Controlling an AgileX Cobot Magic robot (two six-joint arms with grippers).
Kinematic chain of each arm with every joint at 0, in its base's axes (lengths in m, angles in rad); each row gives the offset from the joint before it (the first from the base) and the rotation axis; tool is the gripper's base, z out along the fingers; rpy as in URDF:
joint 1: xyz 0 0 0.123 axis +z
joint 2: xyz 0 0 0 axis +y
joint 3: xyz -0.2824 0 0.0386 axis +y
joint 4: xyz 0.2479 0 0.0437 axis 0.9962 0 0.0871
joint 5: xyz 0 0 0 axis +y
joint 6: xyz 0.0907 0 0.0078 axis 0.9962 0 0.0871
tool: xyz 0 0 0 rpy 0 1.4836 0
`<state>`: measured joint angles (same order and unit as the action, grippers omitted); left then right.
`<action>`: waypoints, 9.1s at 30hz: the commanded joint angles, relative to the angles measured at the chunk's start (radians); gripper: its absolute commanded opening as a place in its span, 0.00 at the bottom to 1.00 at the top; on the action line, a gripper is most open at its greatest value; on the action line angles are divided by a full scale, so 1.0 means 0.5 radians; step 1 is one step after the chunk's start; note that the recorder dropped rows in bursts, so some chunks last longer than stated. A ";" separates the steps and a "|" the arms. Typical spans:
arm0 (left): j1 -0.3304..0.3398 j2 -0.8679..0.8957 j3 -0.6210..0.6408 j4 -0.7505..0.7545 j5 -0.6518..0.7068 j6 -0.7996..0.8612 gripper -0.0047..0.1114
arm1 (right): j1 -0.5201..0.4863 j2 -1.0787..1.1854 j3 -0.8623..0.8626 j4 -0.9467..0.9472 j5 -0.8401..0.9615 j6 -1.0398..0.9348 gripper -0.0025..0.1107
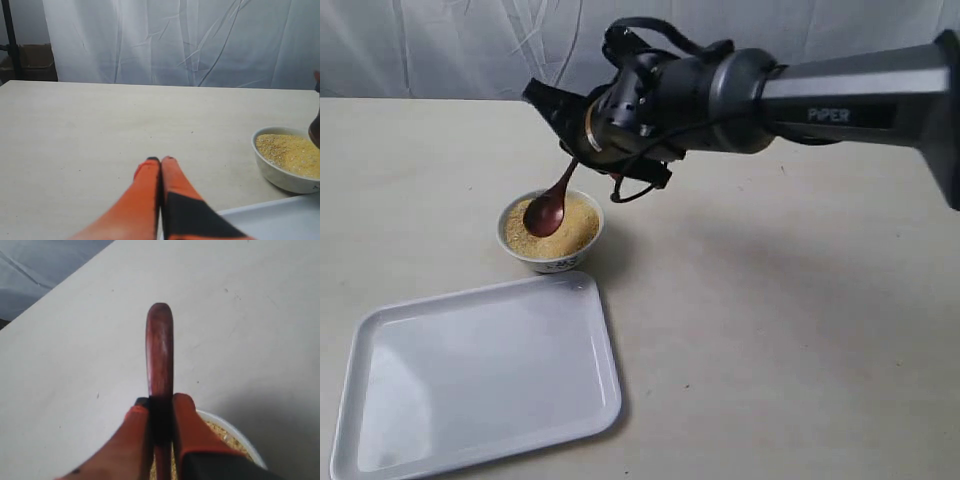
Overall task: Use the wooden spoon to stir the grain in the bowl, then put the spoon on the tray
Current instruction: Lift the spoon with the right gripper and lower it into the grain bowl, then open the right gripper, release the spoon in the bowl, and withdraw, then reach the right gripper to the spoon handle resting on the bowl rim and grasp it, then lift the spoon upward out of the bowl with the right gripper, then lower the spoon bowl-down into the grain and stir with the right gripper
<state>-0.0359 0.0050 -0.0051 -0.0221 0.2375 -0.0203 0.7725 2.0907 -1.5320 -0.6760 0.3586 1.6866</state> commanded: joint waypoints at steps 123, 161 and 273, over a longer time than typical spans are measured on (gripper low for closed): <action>0.009 -0.010 0.010 0.000 -0.013 0.002 0.04 | -0.427 0.201 1.076 0.738 -2.381 -0.804 0.51; 0.009 -0.010 0.010 0.004 -0.013 0.002 0.04 | -0.427 0.096 0.761 1.109 -2.732 -0.924 0.02; 0.009 -0.010 0.010 0.034 -0.013 0.002 0.04 | 0.108 0.032 0.657 1.856 -2.386 -3.344 0.02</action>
<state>-0.0359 0.0050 -0.0051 0.0000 0.2375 -0.0203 0.8297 2.1514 -1.1995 0.2430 -0.8017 0.0310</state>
